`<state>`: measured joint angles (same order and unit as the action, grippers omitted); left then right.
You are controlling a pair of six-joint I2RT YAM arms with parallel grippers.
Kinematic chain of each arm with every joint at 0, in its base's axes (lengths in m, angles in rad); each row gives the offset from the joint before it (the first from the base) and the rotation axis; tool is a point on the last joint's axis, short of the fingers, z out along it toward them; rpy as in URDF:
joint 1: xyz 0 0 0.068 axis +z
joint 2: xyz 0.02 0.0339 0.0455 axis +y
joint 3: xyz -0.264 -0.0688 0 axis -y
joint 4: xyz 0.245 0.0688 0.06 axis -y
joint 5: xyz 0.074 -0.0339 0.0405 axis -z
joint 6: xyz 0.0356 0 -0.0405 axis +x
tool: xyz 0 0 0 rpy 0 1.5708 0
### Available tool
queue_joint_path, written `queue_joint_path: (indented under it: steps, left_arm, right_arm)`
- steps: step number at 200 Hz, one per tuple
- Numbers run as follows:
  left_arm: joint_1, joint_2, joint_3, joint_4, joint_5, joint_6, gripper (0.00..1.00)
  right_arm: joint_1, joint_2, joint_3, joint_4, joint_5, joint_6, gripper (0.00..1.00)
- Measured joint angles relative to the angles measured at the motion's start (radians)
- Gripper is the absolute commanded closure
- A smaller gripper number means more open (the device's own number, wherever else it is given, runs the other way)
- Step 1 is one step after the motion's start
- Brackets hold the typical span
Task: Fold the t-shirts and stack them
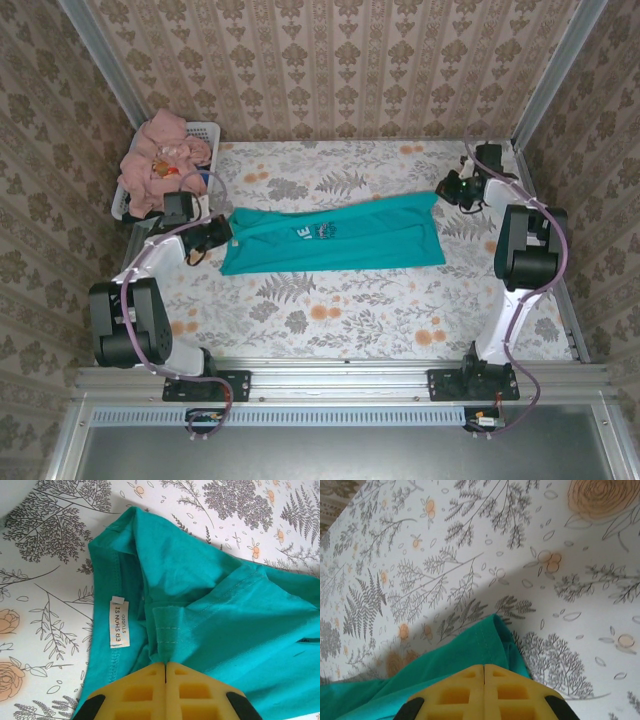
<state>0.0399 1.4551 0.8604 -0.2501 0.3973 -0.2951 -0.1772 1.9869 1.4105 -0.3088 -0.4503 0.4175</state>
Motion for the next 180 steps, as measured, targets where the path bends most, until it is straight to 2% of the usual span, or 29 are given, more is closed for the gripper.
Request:
queue_joint_path:
  steps: [42,80,106,151,180]
  left_arm:
    - [0.008,-0.009,-0.056,0.015,-0.002,-0.004,1.00]
    - [0.008,-0.011,-0.102,0.021,-0.002,-0.004,1.00]
    - [0.008,-0.011,-0.124,0.029,-0.002,-0.005,1.00]
    - [0.006,-0.011,-0.133,0.042,-0.001,-0.008,1.00]
    - [0.006,-0.011,-0.136,0.050,-0.002,-0.008,1.00]
  right_arm:
    - [0.025,-0.022,-0.058,-0.015,0.024,0.000,0.99]
    - [0.034,-0.022,-0.096,-0.040,0.063,0.003,0.82]
    - [0.034,-0.023,-0.097,-0.052,0.077,0.008,0.74]
    - [0.043,-0.117,-0.131,-0.096,0.121,0.016,0.71]
    - [0.117,-0.166,-0.115,-0.104,0.178,0.027,0.73]
